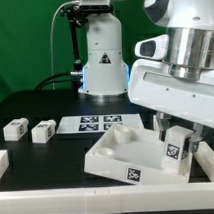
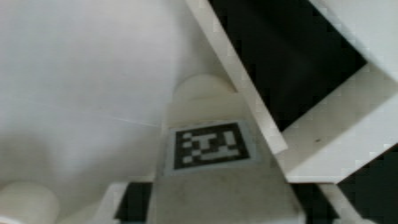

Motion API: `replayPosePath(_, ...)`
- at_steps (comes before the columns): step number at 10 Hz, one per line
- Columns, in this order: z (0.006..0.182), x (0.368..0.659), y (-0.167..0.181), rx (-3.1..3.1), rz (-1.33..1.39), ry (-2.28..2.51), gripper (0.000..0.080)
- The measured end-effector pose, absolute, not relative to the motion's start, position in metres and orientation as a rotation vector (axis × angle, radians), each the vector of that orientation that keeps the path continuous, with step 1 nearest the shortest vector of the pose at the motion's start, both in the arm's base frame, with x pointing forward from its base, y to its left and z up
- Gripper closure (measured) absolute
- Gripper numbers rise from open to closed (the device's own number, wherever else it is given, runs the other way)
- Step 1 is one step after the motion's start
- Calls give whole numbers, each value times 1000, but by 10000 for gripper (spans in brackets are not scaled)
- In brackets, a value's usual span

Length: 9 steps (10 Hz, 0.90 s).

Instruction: Assemble one leg

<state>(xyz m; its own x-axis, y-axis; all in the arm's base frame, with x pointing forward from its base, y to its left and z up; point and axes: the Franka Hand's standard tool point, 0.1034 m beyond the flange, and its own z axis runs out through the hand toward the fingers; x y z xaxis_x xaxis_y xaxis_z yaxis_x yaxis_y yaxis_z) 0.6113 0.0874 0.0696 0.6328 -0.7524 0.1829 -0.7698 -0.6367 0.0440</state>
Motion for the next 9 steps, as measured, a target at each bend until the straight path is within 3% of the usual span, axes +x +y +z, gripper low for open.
replayPosePath(2, 70, 610, 82, 2715, 220, -1291, 489)
replayPosePath(3, 70, 610, 83, 2715, 221, -1292, 415)
replayPosePath(4, 70, 610, 83, 2716, 222, -1292, 415)
replayPosePath(5, 70, 610, 83, 2716, 222, -1292, 235)
replayPosePath(6, 70, 610, 83, 2716, 222, -1292, 167)
replayPosePath(9, 70, 610, 83, 2716, 222, -1292, 155)
